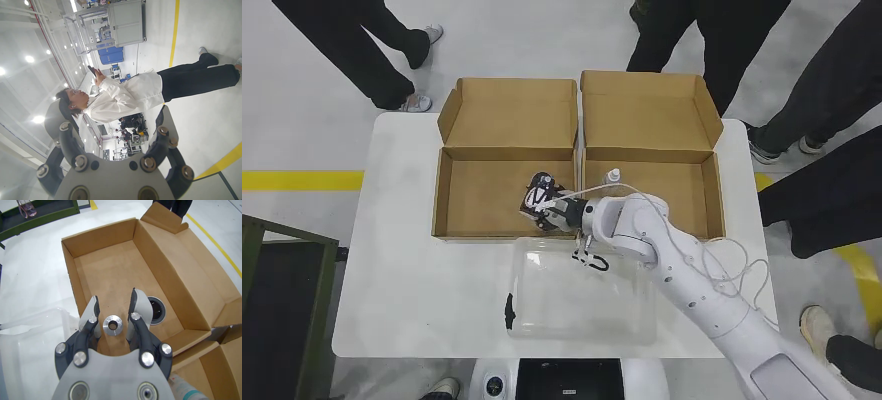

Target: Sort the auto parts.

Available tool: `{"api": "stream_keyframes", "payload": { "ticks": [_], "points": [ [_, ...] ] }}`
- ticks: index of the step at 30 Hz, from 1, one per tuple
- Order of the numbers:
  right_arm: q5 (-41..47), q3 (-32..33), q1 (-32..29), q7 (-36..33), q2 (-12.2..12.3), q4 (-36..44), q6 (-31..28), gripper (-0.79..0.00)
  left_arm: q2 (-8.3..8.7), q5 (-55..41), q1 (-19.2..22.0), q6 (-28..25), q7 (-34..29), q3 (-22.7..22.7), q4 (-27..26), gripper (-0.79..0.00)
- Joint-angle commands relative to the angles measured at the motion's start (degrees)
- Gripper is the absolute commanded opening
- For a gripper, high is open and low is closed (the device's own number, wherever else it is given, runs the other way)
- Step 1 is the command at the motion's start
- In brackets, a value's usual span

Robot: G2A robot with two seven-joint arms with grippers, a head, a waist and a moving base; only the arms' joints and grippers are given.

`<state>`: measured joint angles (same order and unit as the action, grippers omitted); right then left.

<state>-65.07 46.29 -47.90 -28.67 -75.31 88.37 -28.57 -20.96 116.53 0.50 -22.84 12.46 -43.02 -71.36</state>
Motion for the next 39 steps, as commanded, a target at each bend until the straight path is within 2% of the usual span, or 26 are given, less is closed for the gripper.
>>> {"api": "stream_keyframes", "payload": {
  "ticks": [1,6,12,17,18,20,21,30,39],
  "points": [
    [0.61,1.28,-1.17,-0.06,0.35,2.14,-0.31,-0.462,0.0,0.0,0.0,0.0,0.0,0.0,0.0,0.0],
    [1.15,5.28,-5.28,0.59,1.51,8.6,-0.76,-0.446,0.0,0.0,0.0,0.0,0.0,0.0,0.0,0.0],
    [-1.51,10.89,-12.14,6.09,3.21,15.07,-3.54,-0.425,0.0,0.0,0.0,0.0,0.0,0.0,0.0,0.0],
    [-3.53,16.36,-19.48,10.09,4.54,20.35,-2.59,-0.409,0.0,0.0,0.0,0.0,0.0,0.0,0.0,0.0],
    [-3.94,17.52,-20.98,11.59,4.78,21.49,-2.52,-0.397,0.0,0.0,0.0,0.0,0.0,0.0,0.0,0.0],
    [-5.43,20.1,-24.06,13.98,5.3,23.19,-2.03,-0.234,0.0,0.0,0.0,0.0,0.0,0.0,0.0,0.0],
    [-5.92,21.4,-25.74,15.08,5.53,24.0,-1.53,-0.188,0.0,0.0,0.0,0.0,0.0,0.0,0.0,0.0],
    [-10.22,33.1,-39.76,19.35,7.24,30.48,3.4,0.0,0.0,0.0,0.0,0.0,0.0,0.0,0.0,0.0],
    [-11.45,41.95,-50.47,24.03,7.86,35.61,8.57,0.0,0.0,0.0,0.0,0.0,0.0,0.0,0.0,0.0]
  ]
}}
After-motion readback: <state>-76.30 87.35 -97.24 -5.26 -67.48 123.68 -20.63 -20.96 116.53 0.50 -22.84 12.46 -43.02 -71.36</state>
